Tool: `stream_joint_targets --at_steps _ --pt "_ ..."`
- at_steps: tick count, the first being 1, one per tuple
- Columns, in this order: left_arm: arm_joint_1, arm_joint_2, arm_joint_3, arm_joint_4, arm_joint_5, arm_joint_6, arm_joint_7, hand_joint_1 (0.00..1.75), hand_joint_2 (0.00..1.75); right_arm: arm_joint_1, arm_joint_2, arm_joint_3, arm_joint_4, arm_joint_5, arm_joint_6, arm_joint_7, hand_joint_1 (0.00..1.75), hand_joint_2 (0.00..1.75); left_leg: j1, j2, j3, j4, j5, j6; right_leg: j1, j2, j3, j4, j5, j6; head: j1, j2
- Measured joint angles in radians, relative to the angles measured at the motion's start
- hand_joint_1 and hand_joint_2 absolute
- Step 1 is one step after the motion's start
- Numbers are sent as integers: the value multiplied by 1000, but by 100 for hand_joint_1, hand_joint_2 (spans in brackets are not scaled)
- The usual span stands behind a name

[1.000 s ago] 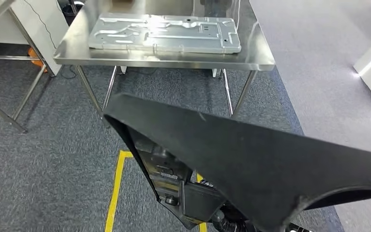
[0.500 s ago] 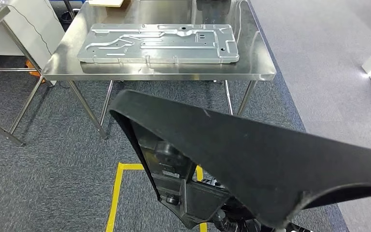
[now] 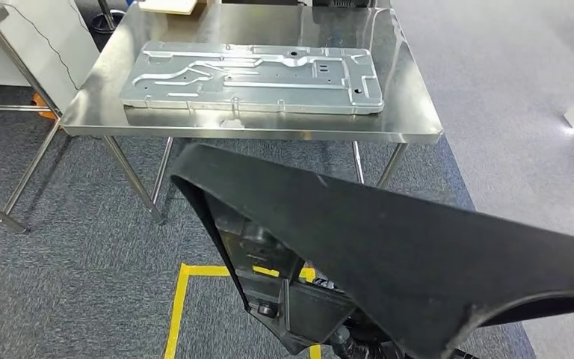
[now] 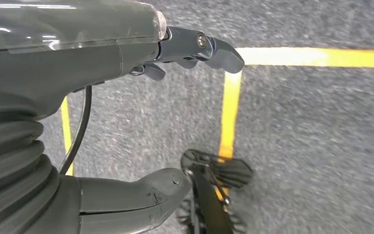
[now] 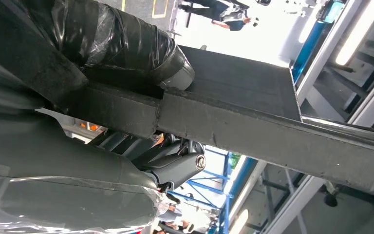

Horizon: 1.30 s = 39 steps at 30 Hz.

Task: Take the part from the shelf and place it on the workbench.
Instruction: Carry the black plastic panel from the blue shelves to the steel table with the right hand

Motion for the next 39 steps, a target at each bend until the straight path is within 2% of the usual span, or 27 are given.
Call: stream_joint_targets --at_steps 1,2,3,4,6,8,9,11,12,13,14,15,17,18,19,21,23,24,26,27,28,29,30,32,34,37,39 --pt "0 -1 0 0 0 0 0 0 175 0 0 -1 0 0 0 -1 169 175 1 0 13 -2 -10 -3 3 -1 11 -70 64 -8 0 0" --pt "-1 -2 0 0 0 0 0 0 175 0 0 -2 0 1 0 -1 169 175 1 -1 23 -5 -18 -8 7 -2 20 -126 113 -16 0 0" --pt "-1 -4 0 1 0 0 0 0 175 0 0 -3 0 1 0 -2 169 175 2 -1 28 -11 -25 -14 12 -3 25 -164 146 -24 0 0" --pt "-1 -5 0 1 0 0 0 0 175 0 0 -3 0 2 0 -3 169 175 3 -1 34 -12 -26 -21 16 -3 27 -184 159 -32 1 0" --pt "-2 -5 0 1 -1 0 0 0 175 1 0 -4 -1 4 1 -4 169 175 2 1 45 -10 -25 -34 16 -1 43 -200 156 -43 1 0" --pt "-5 -6 0 1 -1 0 0 0 175 0 -1 -4 -2 5 4 -5 169 175 3 2 26 48 -27 -38 11 0 69 -213 153 -51 1 0" --pt "-6 -6 0 1 -2 -1 0 0 175 -1 0 -4 -3 5 6 -5 169 175 4 2 -9 109 -41 -40 10 0 80 -216 148 -55 1 0" --pt "-5 -6 0 1 -2 -1 0 0 175 -3 -1 -4 -3 5 11 -6 169 175 4 2 -97 239 -98 -45 14 1 95 -216 133 -61 0 0" --pt "-3 -6 0 1 -2 -1 0 0 175 -2 -1 -4 -3 5 12 -6 169 175 4 2 -132 277 -129 -48 15 2 104 -215 124 -61 0 0" --pt "-1 -6 0 1 -2 -1 0 0 175 -2 -1 -4 -3 5 13 -6 169 175 4 2 -151 282 -143 -49 16 3 115 -215 115 -61 0 0" --pt "0 -6 0 1 -2 -1 0 0 175 -2 -1 -4 -3 5 14 -6 169 175 4 2 -154 254 -132 -48 17 5 128 -216 105 -60 0 0" --pt "0 -6 0 1 -2 -1 0 0 175 -2 -1 -4 -3 5 14 -6 169 175 3 2 -144 198 -94 -45 18 6 143 -216 95 -58 0 0" --pt "1 -5 1 1 -2 -1 0 0 175 -2 -1 -4 -2 5 15 -6 169 175 0 2 -116 71 14 -35 21 8 166 -218 77 -52 1 0" --pt "2 -4 2 1 -2 -1 1 0 175 -3 -1 -4 -2 5 15 -6 169 175 -3 2 -106 31 50 -30 22 9 172 -218 68 -47 1 0" --pt "3 -4 2 1 -2 -1 1 0 175 -3 -1 -4 -1 5 15 -6 169 175 -4 1 -102 13 69 -26 23 11 175 -215 62 -41 1 0" --pt "2 -4 3 1 -2 -1 3 0 175 -4 -1 -4 0 5 15 -6 169 175 -4 0 -94 9 70 -17 23 13 179 -206 52 -29 1 0" --pt "1 -5 5 1 -2 0 4 0 175 -6 -1 -4 -1 5 15 -6 169 175 0 0 -81 6 66 -7 20 10 161 -157 41 -18 1 0" --pt "0 -6 6 1 -2 0 4 0 175 -7 -1 -4 -1 5 15 -6 169 175 2 0 -73 5 62 -3 17 8 133 -105 24 -11 1 0" --pt "0 -6 7 1 -2 0 4 0 175 -7 -1 -4 0 6 14 -6 169 175 3 1 -62 5 49 0 7 5 47 31 -28 2 1 0" --pt "0 -6 7 1 -2 0 4 0 175 -6 -1 -4 0 6 14 -6 169 175 3 0 -55 6 42 0 2 4 8 81 -51 6 1 0" --pt "0 -6 7 1 -2 0 4 0 175 -5 -1 -4 0 6 14 -5 169 175 4 0 -46 6 33 -1 -3 2 -18 101 -58 10 1 0" --pt "0 -6 7 1 -2 0 4 0 175 -5 -1 -4 0 6 14 -5 169 175 6 -1 -34 5 24 -3 -6 1 -26 84 -43 11 1 0" --pt "0 -6 8 1 -2 0 4 0 175 -5 -1 -4 0 6 14 -4 169 175 7 -2 -19 4 15 -6 -8 0 -16 34 -7 11 1 0" --pt "1 -8 8 1 -2 -1 3 0 175 -5 -1 -5 0 6 14 -3 169 175 10 -4 10 -4 -2 -14 -3 -1 21 -105 100 2 1 0" --pt "-1 -10 8 1 -2 -2 2 0 175 -5 -1 -5 0 7 14 -1 169 175 13 -5 32 -17 -12 -27 8 -1 43 -185 156 -15 1 0" --pt "-2 -11 10 2 -2 -2 2 0 175 -6 -1 -6 0 8 14 1 169 175 12 -1 51 -18 -9 -49 10 0 68 -214 151 -37 1 0" --pt "-6 -11 11 2 -2 -4 1 0 175 -7 -1 -6 0 8 15 2 169 175 12 1 23 46 -26 -53 6 0 96 -228 145 -50 1 0"
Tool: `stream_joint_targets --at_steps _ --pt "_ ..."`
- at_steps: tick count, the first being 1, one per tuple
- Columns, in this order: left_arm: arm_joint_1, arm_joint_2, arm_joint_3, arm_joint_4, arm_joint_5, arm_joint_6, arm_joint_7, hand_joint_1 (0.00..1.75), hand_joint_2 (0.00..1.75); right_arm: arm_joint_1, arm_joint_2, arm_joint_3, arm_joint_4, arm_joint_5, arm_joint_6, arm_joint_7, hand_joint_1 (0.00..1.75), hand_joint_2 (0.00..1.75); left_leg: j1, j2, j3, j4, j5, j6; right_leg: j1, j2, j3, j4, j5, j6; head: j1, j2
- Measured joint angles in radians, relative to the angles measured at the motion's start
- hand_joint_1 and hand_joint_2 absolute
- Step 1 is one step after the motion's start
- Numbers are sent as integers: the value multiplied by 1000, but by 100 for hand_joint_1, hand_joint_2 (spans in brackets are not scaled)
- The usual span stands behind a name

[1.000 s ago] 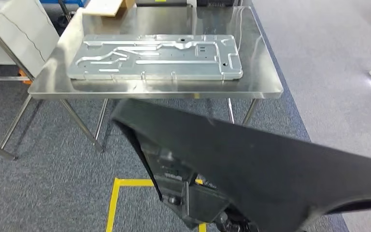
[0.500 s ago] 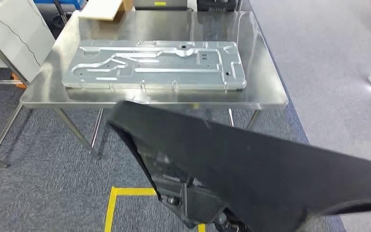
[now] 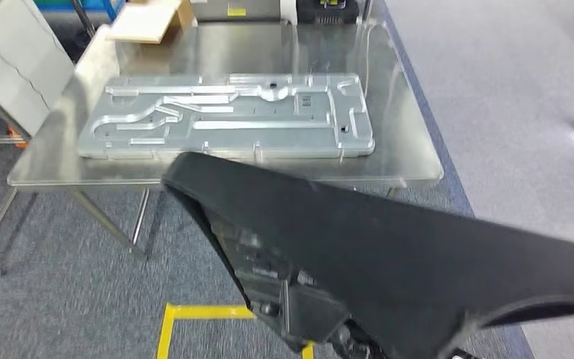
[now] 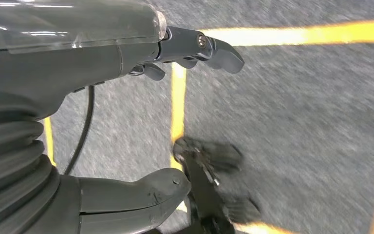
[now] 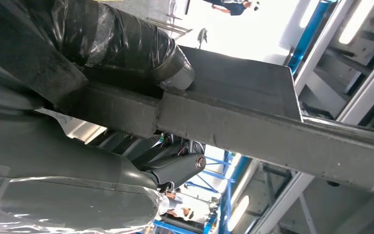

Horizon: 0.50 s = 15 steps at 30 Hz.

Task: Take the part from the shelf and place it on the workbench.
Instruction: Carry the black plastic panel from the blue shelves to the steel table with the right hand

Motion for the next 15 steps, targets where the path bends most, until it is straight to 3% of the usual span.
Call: stream_joint_targets --at_steps 3,4,5,6,9,10,13,15 --pt "-1 0 4 0 0 -2 0 0 175 -2 0 0 1 0 0 3 169 175 0 0 -124 188 -75 -6 3 0 25 -3 -21 -9 0 0" --pt "2 0 5 0 0 -2 0 0 175 -2 0 0 2 0 1 3 169 175 0 0 -156 219 -93 -6 5 1 35 -3 -30 -9 0 0" --pt "4 0 6 0 0 -2 -1 0 175 -2 0 0 3 0 1 4 169 175 0 0 -173 216 -91 -7 5 2 47 -3 -39 -8 0 0" --pt "5 0 7 0 0 -2 -1 0 175 -3 0 0 3 0 2 4 169 175 0 0 -172 177 -63 -4 6 3 62 -3 -50 -6 0 0" --pt "7 0 11 0 -1 -2 -1 0 175 -5 0 0 5 0 2 4 169 175 -3 2 -142 -4 83 4 7 5 99 -3 -82 7 0 0" --pt "7 -1 11 0 -1 -2 -1 0 175 -5 0 0 6 0 2 4 169 175 -4 2 -137 -34 110 9 9 6 103 -3 -90 13 0 0" --pt "5 -1 12 0 0 -2 -2 0 175 -9 0 0 7 0 1 5 169 175 -5 0 -128 -42 116 23 9 8 105 11 -104 28 0 0" --pt "3 -2 13 0 0 -2 -4 0 175 -12 0 0 6 0 1 5 169 175 -3 -1 -118 -43 108 33 4 5 72 80 -118 38 0 0"
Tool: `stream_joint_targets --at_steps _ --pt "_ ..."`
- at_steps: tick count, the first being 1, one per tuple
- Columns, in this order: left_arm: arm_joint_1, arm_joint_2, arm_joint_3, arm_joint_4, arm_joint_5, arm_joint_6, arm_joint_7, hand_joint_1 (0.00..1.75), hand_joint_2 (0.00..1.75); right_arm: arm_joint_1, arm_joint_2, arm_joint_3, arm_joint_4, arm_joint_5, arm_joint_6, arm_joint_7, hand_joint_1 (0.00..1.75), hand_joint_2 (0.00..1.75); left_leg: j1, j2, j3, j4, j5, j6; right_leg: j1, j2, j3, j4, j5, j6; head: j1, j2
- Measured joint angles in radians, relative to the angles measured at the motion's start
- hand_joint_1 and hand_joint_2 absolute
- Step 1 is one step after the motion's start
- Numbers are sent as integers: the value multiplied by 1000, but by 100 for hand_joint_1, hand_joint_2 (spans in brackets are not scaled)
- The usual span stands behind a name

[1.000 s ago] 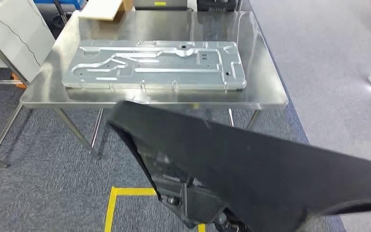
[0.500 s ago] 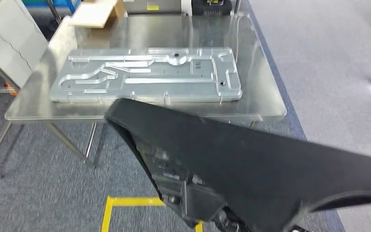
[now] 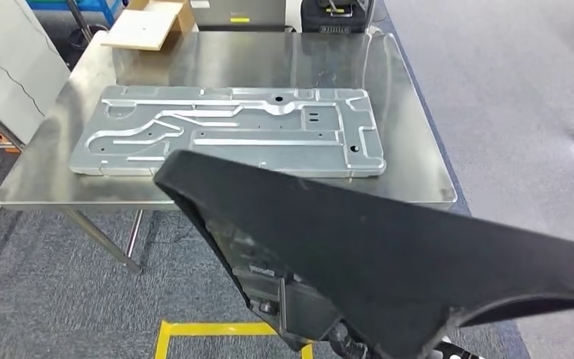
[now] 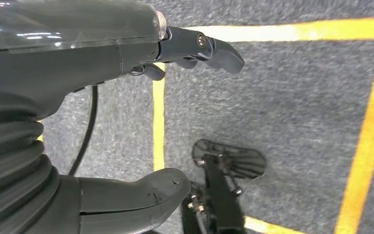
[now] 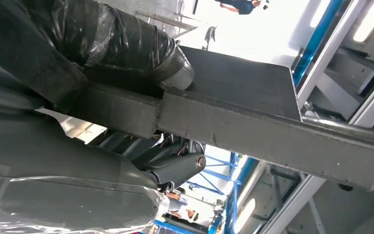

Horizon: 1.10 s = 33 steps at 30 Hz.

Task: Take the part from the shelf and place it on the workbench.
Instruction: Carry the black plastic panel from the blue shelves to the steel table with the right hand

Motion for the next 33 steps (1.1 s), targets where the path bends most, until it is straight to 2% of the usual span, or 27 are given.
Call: stream_joint_targets --at_steps 1,3,4,5,6,7,8,9,10,11,12,14,15,16,18,19,20,21,23,24,25,26,27,29,30,31,33 --pt "-1 0 0 0 0 0 -1 0 175 -1 0 0 0 0 -1 0 169 175 0 0 5 -1 -6 4 -3 -2 -36 63 -20 7 0 0" --pt "-2 0 0 0 0 -1 -4 0 175 -2 0 0 0 0 -2 0 169 175 0 1 18 0 -20 8 -8 -4 -127 198 -77 18 0 0" --pt "-2 0 0 0 0 -2 -6 0 175 -2 0 0 0 0 -2 0 169 175 -1 0 27 0 -27 8 -10 -4 -160 237 -94 20 0 0" --pt "-1 0 1 0 0 -2 -8 0 175 -2 0 0 0 1 -2 0 169 175 -1 -1 37 0 -35 8 -11 -4 -178 242 -91 20 0 0" --pt "-1 0 1 0 0 -3 -9 0 175 -2 0 0 0 1 -2 0 169 175 -2 -2 50 0 -44 8 -11 -4 -178 210 -63 16 0 0" --pt "-2 0 1 0 0 -3 -10 0 175 -2 0 0 0 1 -2 0 169 175 -3 -3 63 -1 -52 7 -9 -4 -163 148 -15 10 0 0" --pt "-2 -2 1 0 0 -3 -10 0 175 -2 0 0 0 1 -2 0 169 175 -3 -3 76 -3 -60 6 -5 -4 -143 76 40 0 0 0" --pt "-3 -3 1 0 0 -4 -11 0 175 -3 0 0 0 1 -2 0 169 175 -3 -5 87 -7 -67 3 1 -4 -126 16 80 -10 0 0" --pt "-3 -4 1 0 0 -4 -12 0 175 -3 0 0 0 1 -3 0 169 175 -3 -6 93 -11 -73 -2 7 -4 -115 -24 105 -20 0 0" --pt "-4 -6 1 1 0 -4 -12 0 175 -4 0 0 0 1 -4 0 169 175 -2 -6 98 -12 -73 -8 12 -3 -110 -44 113 -28 1 0" --pt "-4 -6 1 1 0 -4 -13 0 175 -4 0 -1 0 1 -4 0 169 175 -3 -6 102 -13 -72 -16 15 -3 -105 -52 111 -35 1 0" --pt "-5 -5 1 1 0 -4 -14 0 175 -5 0 -1 0 2 -4 0 169 175 -5 -2 105 3 -76 -25 9 -2 -84 -71 115 -44 1 0" --pt "-7 -5 1 1 0 -5 -14 0 175 -7 0 -1 0 2 -5 0 169 175 -5 -1 95 30 -90 -28 6 -2 -72 -76 113 -47 1 0" --pt "-9 -5 1 1 -1 -6 -14 0 175 -9 0 -1 0 2 -5 0 169 175 -4 0 71 78 -115 -29 3 -3 -62 -79 111 -49 1 0" --pt "-11 -5 1 1 -1 -6 -13 0 175 -12 0 -4 0 2 -5 0 169 175 -5 0 -5 210 -173 -34 4 -4 -52 -80 101 -52 0 0" --pt "-10 -5 1 1 -2 -6 -12 0 175 -13 -1 -6 0 2 -5 0 169 175 -5 0 -41 261 -189 -36 5 -4 -46 -80 96 -51 1 0" --pt "-8 -5 1 1 -3 -6 -12 0 175 -14 -1 -9 0 2 -5 0 169 175 -5 0 -64 284 -186 -37 5 -3 -39 -81 90 -51 0 0" --pt "-7 -5 1 1 -4 -6 -11 0 175 -16 -1 -12 0 1 -5 0 169 175 -5 1 -67 264 -158 -38 4 -3 -29 -81 83 -49 1 0" --pt "-5 -5 1 1 -8 -7 -11 0 175 -29 -1 -18 0 -4 -5 0 169 175 -4 2 -29 134 -61 -37 3 -2 -8 -81 67 -43 1 0" --pt "-6 -4 1 1 -9 -7 -10 0 175 -40 -1 -22 -1 -8 -5 0 169 175 -5 2 -7 65 -32 -37 3 -1 0 -78 59 -37 1 0" --pt "-8 -4 1 1 -11 -9 -10 0 175 -53 -1 -28 -3 -12 -6 0 169 175 -6 4 8 21 -19 -33 4 0 2 -77 52 -31 1 0" --pt "-9 -4 1 1 -12 -10 -9 0 175 -67 -1 -36 -5 -17 -7 2 169 175 -7 4 14 0 -18 -27 6 1 3 -74 47 -24 1 0" --pt "-10 -5 1 1 -14 -12 -9 0 175 -82 -1 -46 -9 -22 -9 5 169 175 -7 5 15 -3 -26 -19 8 2 3 -70 44 -19 1 0" --pt "-9 -6 1 1 -17 -15 -9 0 175 -110 -2 -68 -15 -31 -13 14 169 175 -5 4 22 -3 -19 -5 8 2 4 -58 35 -8 1 0" --pt "-10 -6 1 1 -19 -17 -9 0 175 -125 -2 -80 -18 -36 -15 18 169 175 -4 4 28 -3 -21 1 6 1 -4 -36 23 -2 1 0" --pt "-11 -7 1 1 -20 -19 -10 0 175 -140 -3 -92 -19 -40 -17 22 169 175 -3 3 34 -3 -24 5 4 -1 -25 7 1 4 1 0" --pt "-12 -7 1 1 -27 -23 -13 0 175 -172 -7 -117 -17 -44 -23 36 169 175 -5 3 39 -3 -31 10 -2 -4 -107 142 -55 15 1 0"
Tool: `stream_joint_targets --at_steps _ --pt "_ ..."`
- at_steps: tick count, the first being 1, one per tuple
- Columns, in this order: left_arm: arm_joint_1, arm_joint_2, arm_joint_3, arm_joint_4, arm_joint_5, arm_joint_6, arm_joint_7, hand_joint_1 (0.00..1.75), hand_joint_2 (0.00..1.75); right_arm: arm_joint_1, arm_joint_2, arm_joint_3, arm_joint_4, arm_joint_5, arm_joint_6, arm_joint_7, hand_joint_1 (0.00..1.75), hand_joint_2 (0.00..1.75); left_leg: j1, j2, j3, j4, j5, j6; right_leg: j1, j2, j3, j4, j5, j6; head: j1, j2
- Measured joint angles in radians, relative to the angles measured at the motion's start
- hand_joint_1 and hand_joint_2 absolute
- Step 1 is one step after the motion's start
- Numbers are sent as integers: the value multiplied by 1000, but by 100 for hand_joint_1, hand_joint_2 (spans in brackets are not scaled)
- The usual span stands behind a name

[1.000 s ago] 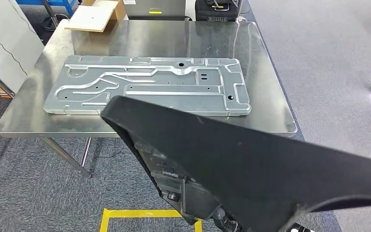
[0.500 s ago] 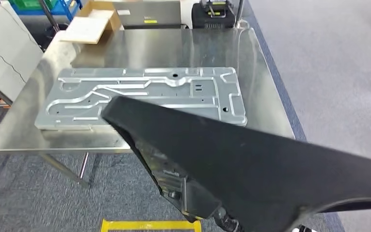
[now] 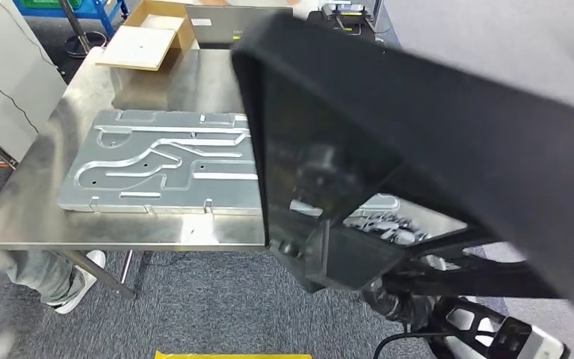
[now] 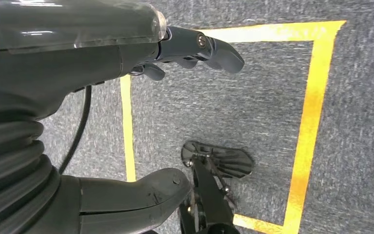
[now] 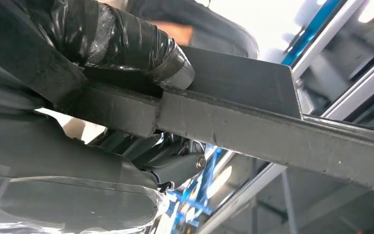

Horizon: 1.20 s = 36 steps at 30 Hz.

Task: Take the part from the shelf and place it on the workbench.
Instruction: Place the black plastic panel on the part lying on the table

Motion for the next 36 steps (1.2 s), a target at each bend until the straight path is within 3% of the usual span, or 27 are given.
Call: stream_joint_targets --at_steps 1,2,3,4,6,7,8,10,12,13,16,17,18,19,21,23,26,28,31,32,33,34,36 --pt "0 0 0 0 -4 -2 -1 0 175 -18 -3 -14 7 2 -7 11 169 175 -1 0 3 0 -4 1 -2 -1 -44 63 -19 2 0 0" --pt "0 0 -1 0 -9 -3 -2 0 175 -39 -6 -31 17 11 -19 24 169 175 -3 0 7 1 -8 1 -3 -1 -77 97 -21 2 0 0" --pt "0 1 -1 0 -14 -4 -2 0 175 -64 -11 -49 34 31 -38 36 169 175 -5 0 14 1 -13 2 -2 -1 -90 93 1 -2 0 0" --pt "-1 1 -2 0 -19 -5 -3 0 175 -96 -18 -70 57 65 -64 47 169 175 -9 -1 22 1 -17 2 0 -1 -83 48 44 -11 0 0" --pt "-5 -1 -5 1 -32 -5 -7 0 175 -172 -39 -118 119 161 -134 65 169 175 -15 -3 39 -3 -25 3 12 0 -40 -93 145 -40 -1 0" --pt "-8 -3 -8 1 -38 -5 -8 0 175 -215 -51 -144 158 223 -173 73 169 175 -14 -4 43 -7 -28 2 19 0 -22 -151 175 -55 -1 0" --pt "-10 -4 -11 2 -45 -5 -8 0 175 -260 -63 -167 201 290 -211 82 169 175 -12 -5 44 -12 -28 -1 26 0 -13 -183 190 -65 -1 0" --pt "-13 -4 -21 3 -59 -6 -5 0 175 -349 -89 -191 300 449 -277 110 169 175 -12 -4 45 -12 -19 -11 29 0 -4 -210 195 -73 -1 0" --pt "-18 -3 -29 3 -72 -7 2 0 175 -431 -106 -180 410 631 -321 149 169 175 -16 -3 41 10 -27 -18 22 -4 14 -229 203 -73 -1 0" --pt "-23 -2 -32 3 -77 -9 4 0 175 -475 -110 -159 474 730 -335 172 169 175 -16 -3 24 44 -46 -21 16 -5 21 -234 205 -72 -1 0" --pt "-34 -1 -42 3 -86 -18 12 0 175 -604 -109 -33 692 988 -353 231 169 175 -9 -3 -86 228 -126 -36 13 -5 23 -233 199 -72 -2 0" --pt "-35 -1 -45 3 -88 -21 13 0 175 -638 -103 20 762 1041 -353 244 169 175 -7 -3 -116 267 -133 -42 12 -5 23 -230 196 -71 -2 0" --pt "-36 0 -48 3 -88 -26 13 0 175 -668 -93 72 826 1075 -353 254 169 175 -6 -2 -130 271 -119 -48 12 -4 25 -227 192 -69 -2 0" --pt "-37 0 -50 3 -89 -30 12 0 175 -694 -81 121 885 1098 -353 263 169 175 -4 -2 -125 235 -84 -51 11 -4 27 -223 188 -66 -2 0" --pt "-39 3 -52 3 -89 -35 11 0 175 -739 -58 203 979 1121 -353 274 169 175 -2 0 -79 97 3 -52 10 -6 32 -212 176 -58 -2 0" --pt "-40 4 -52 3 -90 -36 10 0 175 -775 -44 255 1042 1128 -354 278 169 175 -5 1 -49 8 34 -41 12 -10 29 -202 166 -49 -2 0" --pt "-36 4 -53 3 -93 -37 11 0 175 -808 -31 297 1104 1129 -354 280 169 175 -5 -1 -46 0 41 -21 14 -14 22 -193 156 -38 -2 0" --pt "-36 4 -53 3 -94 -38 10 0 175 -825 -27 318 1130 1134 -352 279 169 175 -1 -3 -45 -1 43 -13 11 -13 4 -148 125 -26 -2 0" --pt "-39 4 -54 3 -95 -38 4 0 175 -854 -3 367 1180 1147 -337 270 169 175 2 -1 -44 -2 40 -7 -1 -10 -96 51 35 -8 -1 0" --pt "-41 4 -56 3 -95 -39 0 0 175 -859 10 387 1202 1150 -332 267 169 175 3 0 -43 -1 38 -7 -5 -10 -127 104 22 -5 -2 0" --pt "-43 4 -58 3 -96 -40 -4 0 175 -860 23 403 1222 1151 -330 265 169 175 4 0 -42 -1 36 -8 -9 -10 -143 123 29 -3 -1 0" --pt "-44 3 -60 3 -98 -40 -7 0 175 -860 37 417 1243 1152 -331 265 169 175 5 0 -39 -1 34 -10 -12 -10 -137 97 57 -3 -1 0" --pt "-47 0 -68 3 -102 -41 -13 0 175 -861 69 435 1280 1151 -338 268 169 175 7 -1 -32 -1 29 -15 -13 -10 -77 -47 139 -9 -1 0"
